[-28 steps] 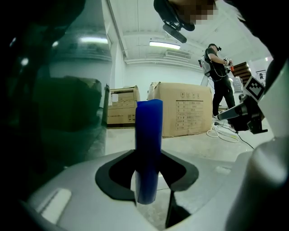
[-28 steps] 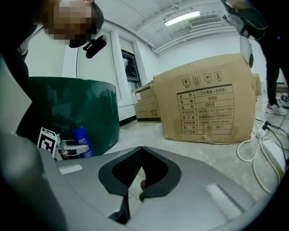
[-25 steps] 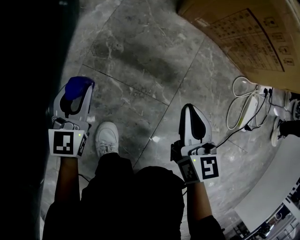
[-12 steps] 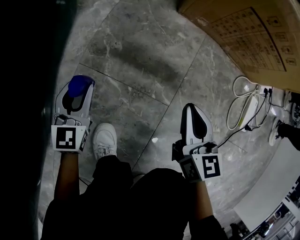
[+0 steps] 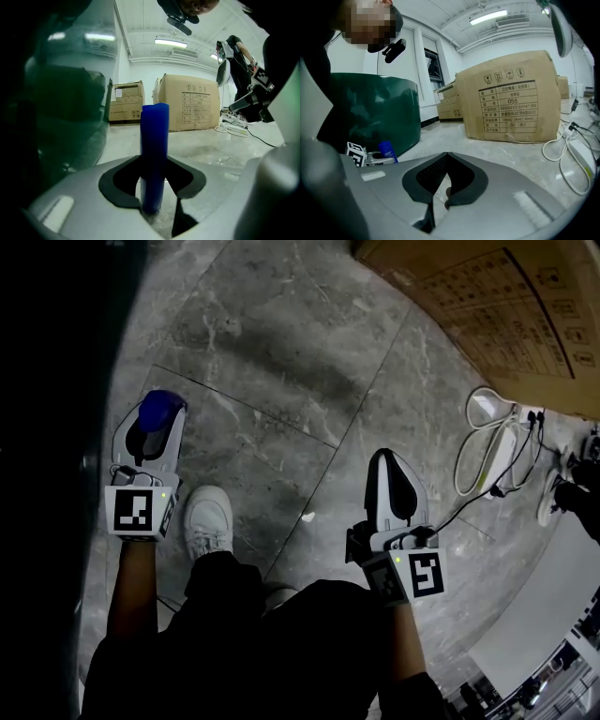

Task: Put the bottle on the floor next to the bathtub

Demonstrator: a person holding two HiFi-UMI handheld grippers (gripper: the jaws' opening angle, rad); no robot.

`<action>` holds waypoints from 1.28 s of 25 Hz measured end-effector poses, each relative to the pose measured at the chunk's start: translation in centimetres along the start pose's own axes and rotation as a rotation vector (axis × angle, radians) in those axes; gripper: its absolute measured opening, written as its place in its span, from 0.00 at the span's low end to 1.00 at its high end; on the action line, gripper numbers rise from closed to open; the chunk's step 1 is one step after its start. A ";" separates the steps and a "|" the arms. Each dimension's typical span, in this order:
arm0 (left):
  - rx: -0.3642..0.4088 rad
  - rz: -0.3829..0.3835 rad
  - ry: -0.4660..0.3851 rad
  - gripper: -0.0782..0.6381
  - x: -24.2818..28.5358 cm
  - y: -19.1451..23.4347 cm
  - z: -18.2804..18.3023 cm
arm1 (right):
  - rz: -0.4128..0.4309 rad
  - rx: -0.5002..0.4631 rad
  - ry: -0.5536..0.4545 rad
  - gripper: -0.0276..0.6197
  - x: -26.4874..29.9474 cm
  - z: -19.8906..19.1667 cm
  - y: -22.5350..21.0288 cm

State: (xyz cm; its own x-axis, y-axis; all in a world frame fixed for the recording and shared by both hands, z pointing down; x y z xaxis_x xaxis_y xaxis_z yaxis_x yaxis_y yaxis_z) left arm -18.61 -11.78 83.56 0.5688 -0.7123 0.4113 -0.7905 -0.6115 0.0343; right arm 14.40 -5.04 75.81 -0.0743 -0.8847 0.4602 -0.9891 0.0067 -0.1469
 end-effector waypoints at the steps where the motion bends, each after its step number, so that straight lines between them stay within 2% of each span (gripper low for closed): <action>1: -0.002 0.000 -0.001 0.34 0.0 0.1 -0.1 | 0.002 -0.001 0.000 0.08 0.0 0.0 0.1; 12: 0.017 -0.008 0.007 0.34 0.1 0.1 -0.3 | 0.003 0.011 0.003 0.08 0.6 -0.4 0.3; 32: 0.008 -0.002 0.025 0.34 -0.4 0.2 -0.4 | 0.012 -0.001 0.020 0.08 2.5 -1.7 -0.1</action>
State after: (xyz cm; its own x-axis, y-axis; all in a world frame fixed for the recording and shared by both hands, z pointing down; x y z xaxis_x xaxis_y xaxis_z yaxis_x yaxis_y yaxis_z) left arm -19.11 -11.52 83.83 0.5642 -0.7022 0.4343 -0.7875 -0.6157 0.0276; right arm 14.08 -6.50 78.46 -0.0884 -0.8749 0.4761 -0.9883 0.0173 -0.1517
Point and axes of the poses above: the fingertips, and each gripper's own axes: x forward along the fingers, y to its left, z out of its top, the point moved 7 cm from there along -x, backward along the fingers, and after that the axes turned 10 degrees about -z, right-handed, at the moved point
